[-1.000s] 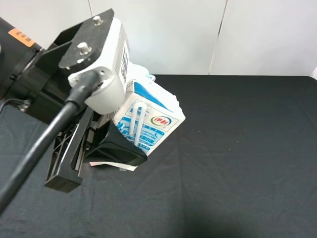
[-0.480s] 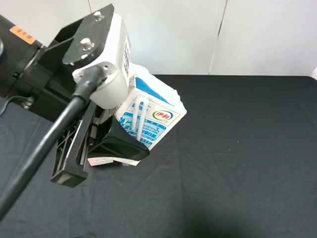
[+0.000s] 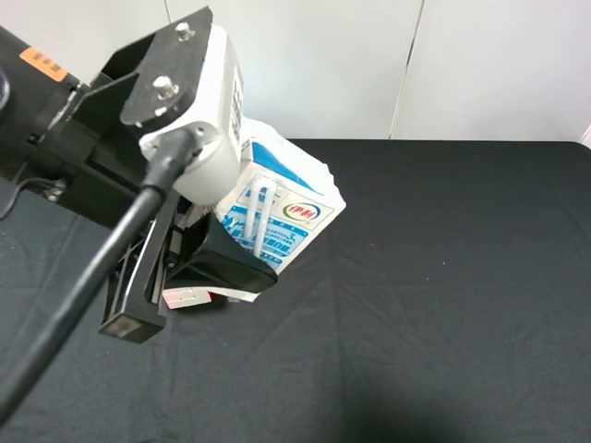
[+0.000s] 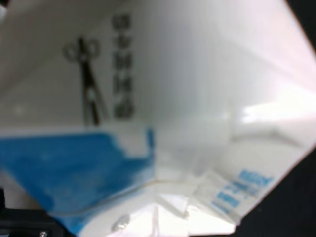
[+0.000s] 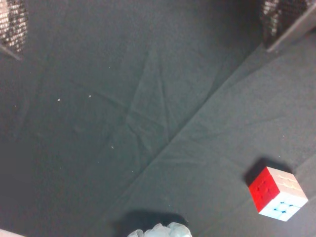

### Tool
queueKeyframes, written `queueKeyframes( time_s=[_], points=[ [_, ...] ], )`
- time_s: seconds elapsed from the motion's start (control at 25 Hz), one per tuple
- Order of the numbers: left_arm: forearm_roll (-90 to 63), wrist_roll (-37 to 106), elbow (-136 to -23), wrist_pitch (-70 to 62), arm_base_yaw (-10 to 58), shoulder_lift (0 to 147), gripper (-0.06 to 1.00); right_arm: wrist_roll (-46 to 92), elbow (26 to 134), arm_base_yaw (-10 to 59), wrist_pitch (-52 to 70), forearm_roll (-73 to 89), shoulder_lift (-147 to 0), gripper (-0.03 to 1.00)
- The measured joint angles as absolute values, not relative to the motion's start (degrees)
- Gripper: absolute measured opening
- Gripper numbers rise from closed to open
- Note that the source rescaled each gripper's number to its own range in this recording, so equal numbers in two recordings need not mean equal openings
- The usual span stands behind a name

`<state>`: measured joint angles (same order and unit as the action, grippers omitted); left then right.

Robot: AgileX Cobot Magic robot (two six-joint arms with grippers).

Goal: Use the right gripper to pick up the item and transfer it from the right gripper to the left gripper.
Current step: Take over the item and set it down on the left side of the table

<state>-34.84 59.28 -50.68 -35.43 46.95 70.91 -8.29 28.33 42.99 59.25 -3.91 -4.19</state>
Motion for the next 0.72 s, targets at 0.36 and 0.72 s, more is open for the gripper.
queueKeyframes(
  time_s=[0.36, 0.72],
  points=[
    [-21.7, 39.9, -50.7, -30.9, 46.6, 70.9, 0.00, -8.3, 28.3, 29.3, 59.2, -3.6, -3.4, 1.00],
    [-5.8, 9.7, -50.7, -30.9, 35.1, 70.9, 0.00, -8.3, 28.3, 16.6, 59.0, -3.4, 0.3, 1.00]
  ],
)
